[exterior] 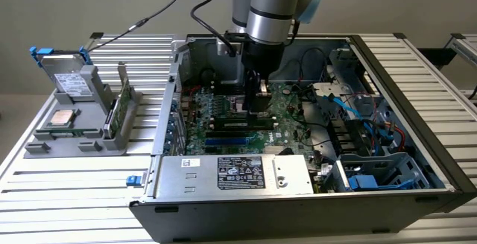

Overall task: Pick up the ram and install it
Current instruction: 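Insert the ram into the slot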

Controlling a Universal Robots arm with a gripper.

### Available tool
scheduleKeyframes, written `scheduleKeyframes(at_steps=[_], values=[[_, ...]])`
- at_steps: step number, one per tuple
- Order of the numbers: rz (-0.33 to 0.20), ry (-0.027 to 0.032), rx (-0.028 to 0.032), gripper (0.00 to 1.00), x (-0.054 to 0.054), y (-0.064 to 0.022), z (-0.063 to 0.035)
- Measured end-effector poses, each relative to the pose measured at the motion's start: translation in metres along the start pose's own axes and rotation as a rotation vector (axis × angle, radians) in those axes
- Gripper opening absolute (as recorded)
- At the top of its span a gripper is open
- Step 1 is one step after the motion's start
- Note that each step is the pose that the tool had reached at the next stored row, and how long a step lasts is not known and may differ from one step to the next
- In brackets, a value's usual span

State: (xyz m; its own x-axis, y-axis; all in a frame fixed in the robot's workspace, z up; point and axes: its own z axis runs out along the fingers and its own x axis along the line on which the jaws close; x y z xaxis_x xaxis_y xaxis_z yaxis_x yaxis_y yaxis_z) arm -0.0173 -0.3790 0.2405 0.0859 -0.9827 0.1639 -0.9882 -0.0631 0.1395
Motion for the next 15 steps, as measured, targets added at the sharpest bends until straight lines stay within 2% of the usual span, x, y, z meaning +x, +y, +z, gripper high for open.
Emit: scheduleKeyframes(at_steps=[4,5,6,8,9,11,12,15], values=[[0.0,-0.0002,0.0002,0.44,0.0004,0.0012,-0.0027],[0.0,-0.0002,0.0002,0.37,0.0004,0.0012,-0.0027],[0.0,-0.0002,0.0002,0.37,0.0004,0.0012,-0.0027],[0.0,-0.0002,0.0002,0.25,0.0004,0.0012,-0.0027],[0.0,-0.0001,0.0002,0.25,0.0004,0.0012,-0.0027],[0.0,-0.0001,0.0001,0.13,0.0004,0.0012,-0.0027],[0.0,-0.0001,0.0001,0.1,0.0004,0.0012,-0.0027],[0.0,-0.0001,0.0002,0.1,0.0004,0.0012,-0.0027]])
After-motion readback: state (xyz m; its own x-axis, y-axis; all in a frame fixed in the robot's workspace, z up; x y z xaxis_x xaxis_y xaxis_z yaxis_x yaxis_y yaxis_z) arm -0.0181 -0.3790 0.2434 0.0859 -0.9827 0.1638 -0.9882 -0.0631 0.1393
